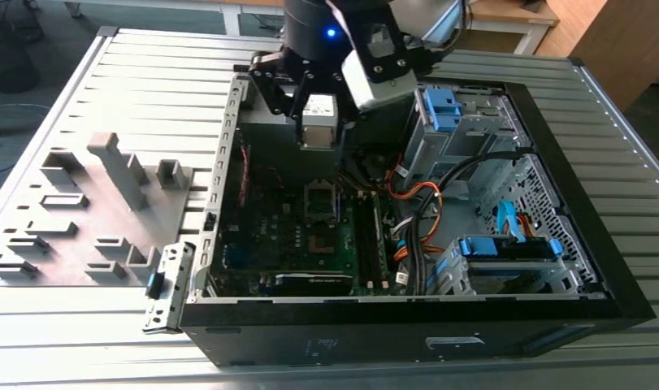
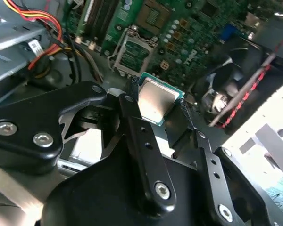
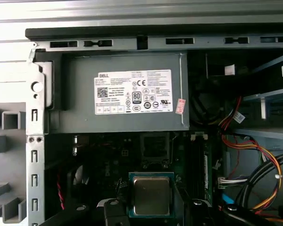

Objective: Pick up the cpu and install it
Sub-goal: 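Pick up the cpu and move it towards the insertion slot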

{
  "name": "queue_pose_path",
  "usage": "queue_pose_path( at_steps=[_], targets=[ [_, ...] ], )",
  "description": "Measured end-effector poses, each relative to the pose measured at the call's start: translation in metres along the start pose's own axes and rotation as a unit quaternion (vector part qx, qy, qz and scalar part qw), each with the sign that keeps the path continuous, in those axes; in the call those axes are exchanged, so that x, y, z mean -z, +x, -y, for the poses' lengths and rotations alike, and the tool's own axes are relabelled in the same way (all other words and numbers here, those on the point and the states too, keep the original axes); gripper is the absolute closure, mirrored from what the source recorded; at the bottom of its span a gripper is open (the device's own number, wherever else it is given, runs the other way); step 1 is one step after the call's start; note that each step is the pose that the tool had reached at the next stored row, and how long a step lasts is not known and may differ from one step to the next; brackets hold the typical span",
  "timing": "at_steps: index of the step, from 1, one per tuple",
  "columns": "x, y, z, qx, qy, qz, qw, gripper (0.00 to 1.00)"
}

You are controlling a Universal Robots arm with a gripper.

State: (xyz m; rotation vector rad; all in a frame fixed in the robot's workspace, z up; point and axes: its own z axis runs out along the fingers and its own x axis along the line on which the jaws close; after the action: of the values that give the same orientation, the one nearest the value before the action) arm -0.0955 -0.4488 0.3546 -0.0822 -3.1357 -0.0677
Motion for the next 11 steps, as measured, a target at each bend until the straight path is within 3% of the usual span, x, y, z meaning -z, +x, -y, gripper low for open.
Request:
queue_pose_path(
  at_steps=[3, 11],
  targets=[
    [0.0000, -0.0055, -0.0002, 0.000, 0.0000, 0.0000, 1.00000, 0.53],
    [0.0000, -0.0061, -0.0003, 0.000, 0.0000, 0.0000, 1.00000, 0.53]
  ],
)
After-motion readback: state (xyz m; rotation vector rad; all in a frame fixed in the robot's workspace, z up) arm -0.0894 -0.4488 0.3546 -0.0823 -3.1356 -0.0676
